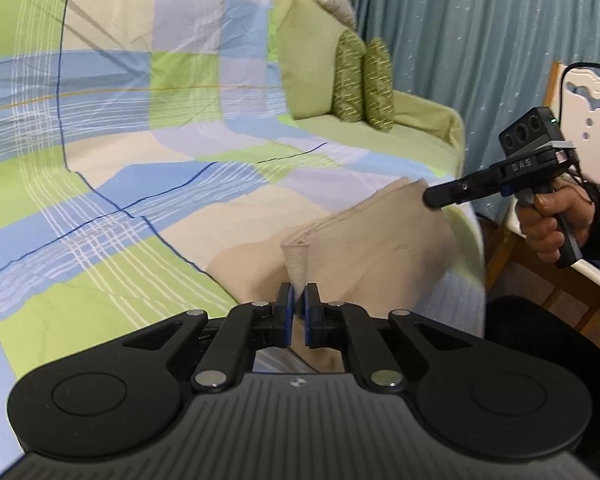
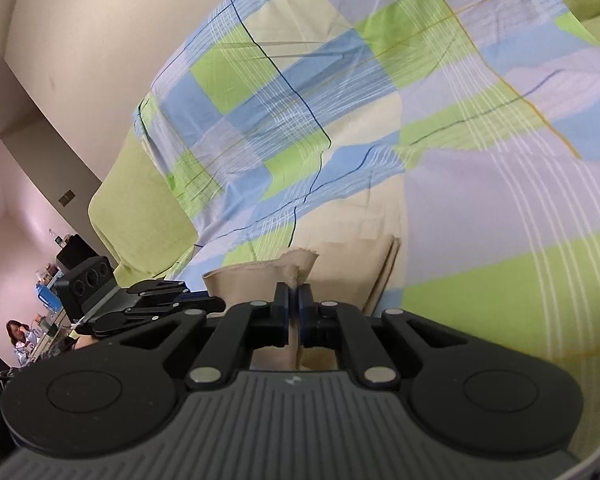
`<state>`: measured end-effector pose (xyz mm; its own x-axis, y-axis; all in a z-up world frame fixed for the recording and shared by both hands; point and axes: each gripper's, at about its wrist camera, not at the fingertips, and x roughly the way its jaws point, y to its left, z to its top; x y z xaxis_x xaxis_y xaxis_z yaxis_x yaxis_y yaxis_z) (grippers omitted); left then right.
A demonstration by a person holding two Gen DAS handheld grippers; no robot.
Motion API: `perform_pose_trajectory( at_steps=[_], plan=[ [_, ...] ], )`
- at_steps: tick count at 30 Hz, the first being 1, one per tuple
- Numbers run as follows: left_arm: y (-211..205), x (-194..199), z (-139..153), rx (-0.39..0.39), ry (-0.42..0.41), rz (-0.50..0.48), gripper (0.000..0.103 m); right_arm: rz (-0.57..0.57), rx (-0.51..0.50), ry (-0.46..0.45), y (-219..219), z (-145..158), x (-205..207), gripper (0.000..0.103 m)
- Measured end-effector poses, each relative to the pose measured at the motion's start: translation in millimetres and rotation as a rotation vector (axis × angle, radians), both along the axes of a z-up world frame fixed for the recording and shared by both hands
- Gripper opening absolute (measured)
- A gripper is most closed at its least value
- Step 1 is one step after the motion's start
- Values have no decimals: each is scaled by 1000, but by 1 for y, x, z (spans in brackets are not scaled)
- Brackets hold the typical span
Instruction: Fold clothes
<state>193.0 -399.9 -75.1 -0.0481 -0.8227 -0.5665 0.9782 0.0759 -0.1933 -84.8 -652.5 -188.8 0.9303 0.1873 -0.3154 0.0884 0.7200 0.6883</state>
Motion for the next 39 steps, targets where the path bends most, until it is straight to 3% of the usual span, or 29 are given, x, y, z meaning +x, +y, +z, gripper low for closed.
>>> perform_pose_trajectory(
  at_steps=[9,15,19,24,28,31,33,39],
  plan=[
    [-31,34,-16,61,13,69,3,-33,43,38,-33,-22,40,3],
    [-23,39,-20,43,39,105,3,-36,42,93,-37,-40,47,3],
    [-17,44,-17,10,135,106,4,-40,46,89,-36,-44,47,3],
    [-24,47,-20,29,203,106,32,-38,29,85,-36,-43,50,3],
    [-34,47,-27,61,222,106,33,-31,18,97,-35,-44,54,3],
    [-37,47,-29,64,221,113,29,-30,17,109,-33,-47,53,3],
    [-35,45,-28,55,206,123,3,-32,21,111,-33,-49,52,3],
    [-29,41,-18,0,160,149,2,-57,6,54,-32,-37,45,3]
  ],
)
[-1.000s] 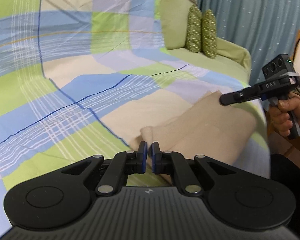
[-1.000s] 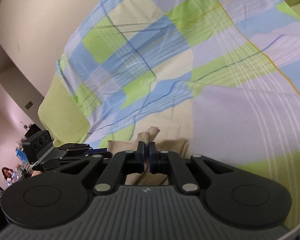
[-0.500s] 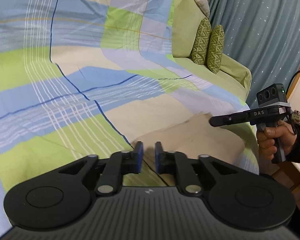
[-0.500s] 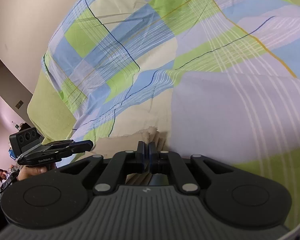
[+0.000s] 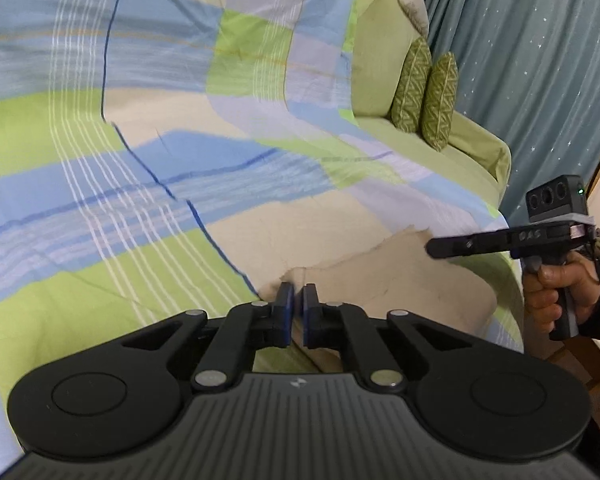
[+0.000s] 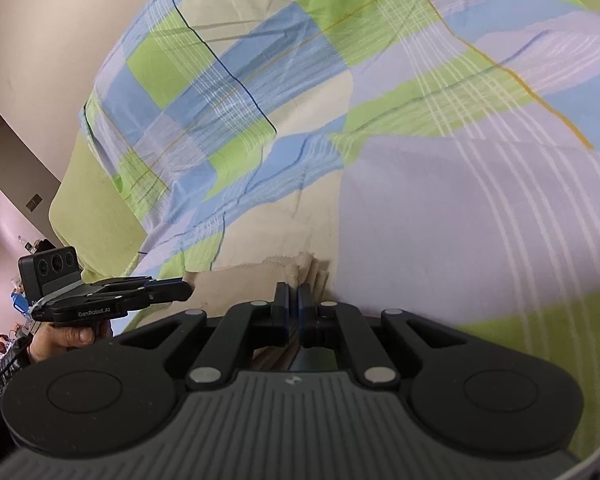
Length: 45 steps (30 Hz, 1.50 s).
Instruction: Fold clothes
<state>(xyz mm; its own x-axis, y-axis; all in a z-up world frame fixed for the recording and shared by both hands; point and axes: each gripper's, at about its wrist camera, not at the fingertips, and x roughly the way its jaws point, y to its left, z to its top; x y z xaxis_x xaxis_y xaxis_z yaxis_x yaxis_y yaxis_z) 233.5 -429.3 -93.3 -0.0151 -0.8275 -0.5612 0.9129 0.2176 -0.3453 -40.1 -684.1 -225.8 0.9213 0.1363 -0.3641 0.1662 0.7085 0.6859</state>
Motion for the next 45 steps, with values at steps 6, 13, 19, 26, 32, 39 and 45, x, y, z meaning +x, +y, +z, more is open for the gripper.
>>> perform_pose_trajectory(
  at_steps=[6,13,19,26,32,39,45],
  plan=[
    [-9,8,-9,22,15,24,2,-11,-23,1,-4,2,8,3],
    [-15,7,-14,74,6,12,2,-1,-24,93,-6,-10,16,7],
    [-15,3,-14,80,-16,11,2,-45,-289,-4,45,52,-12,12],
    [-16,-8,-8,100,-76,17,3,101,-471,0,126,49,2,11],
    [5,-32,18,92,-256,67,15,141,-582,153,147,25,22,10],
    [4,-103,21,73,-364,-127,15,125,-585,163,155,25,20,10],
    [4,-105,-3,138,-379,-79,14,95,-539,145,150,24,13,3]
  ],
)
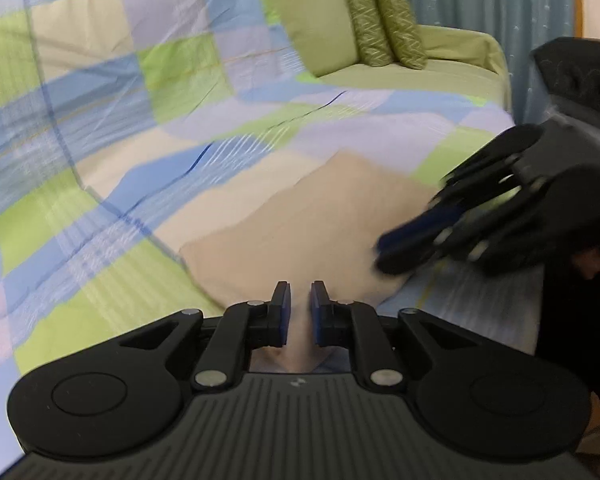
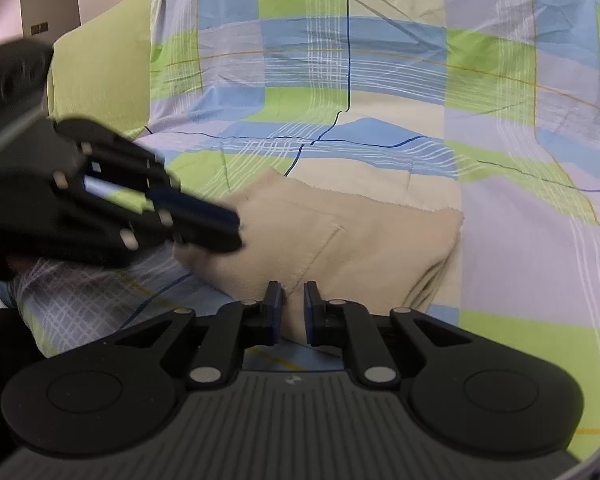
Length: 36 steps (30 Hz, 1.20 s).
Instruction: Fold clothes
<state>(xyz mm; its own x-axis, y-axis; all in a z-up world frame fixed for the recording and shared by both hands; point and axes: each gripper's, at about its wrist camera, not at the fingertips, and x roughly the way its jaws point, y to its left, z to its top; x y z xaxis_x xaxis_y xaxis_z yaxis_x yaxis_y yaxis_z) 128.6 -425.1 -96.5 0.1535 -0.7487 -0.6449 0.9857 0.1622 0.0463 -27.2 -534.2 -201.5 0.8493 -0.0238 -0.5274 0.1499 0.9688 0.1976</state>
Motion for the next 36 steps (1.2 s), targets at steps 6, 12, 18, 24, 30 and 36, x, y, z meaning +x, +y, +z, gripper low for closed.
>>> perform_pose_trajectory(
  at_steps=[6,12,18,24,30,36],
  plan=[
    [2,-4,-5,-22,-25,1,14,-52,11,-12,-12,-8,-24,0],
    [20,-9,5,-39,-55,39,14,-70,24,-10,-16,-5,-34,0],
    [30,-22,11,-68,-124,79,14,-90,-100,-73,16,24,-38,3],
    [22,-25,-7,-10,-153,76,14,5,-253,-91,53,21,2,2],
    [24,-21,-14,-14,-122,88,14,108,-418,-11,68,1,28,2],
    [26,-18,-15,-27,-104,92,14,-8,-432,16,42,-9,-4,2]
  ],
)
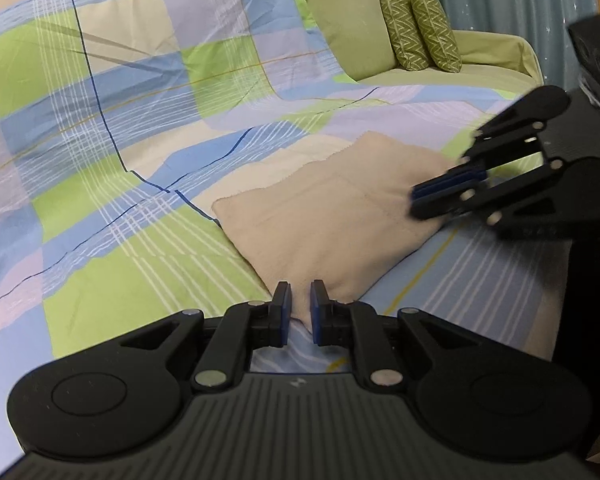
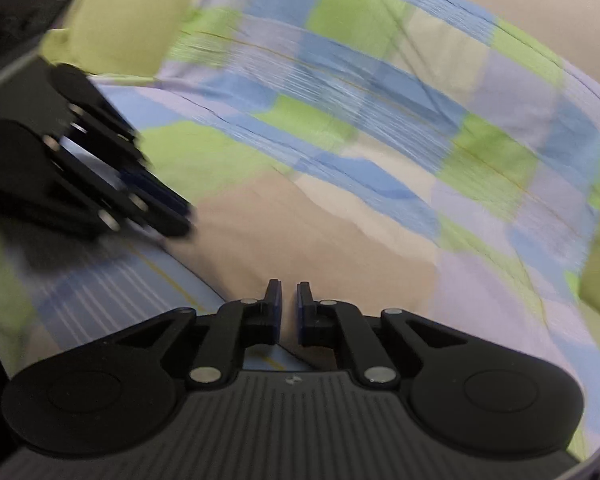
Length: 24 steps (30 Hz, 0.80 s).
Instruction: Fold clothes
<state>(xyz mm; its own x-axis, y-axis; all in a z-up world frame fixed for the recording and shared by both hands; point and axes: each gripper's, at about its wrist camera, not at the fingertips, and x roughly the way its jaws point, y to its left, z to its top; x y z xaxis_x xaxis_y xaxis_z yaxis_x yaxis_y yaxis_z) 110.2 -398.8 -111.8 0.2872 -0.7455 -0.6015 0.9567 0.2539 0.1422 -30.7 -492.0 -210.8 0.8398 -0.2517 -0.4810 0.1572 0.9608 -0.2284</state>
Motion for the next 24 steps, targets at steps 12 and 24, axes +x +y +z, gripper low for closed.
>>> perform_pose_trajectory(
  at_steps=[12,24],
  plan=[
    [1,-1,12,6,29,38,14,-145,205,-54,-38,2,-29,10],
    [-36,9,14,19,10,-6,14,16,171,-94,-12,23,17,11]
  ],
)
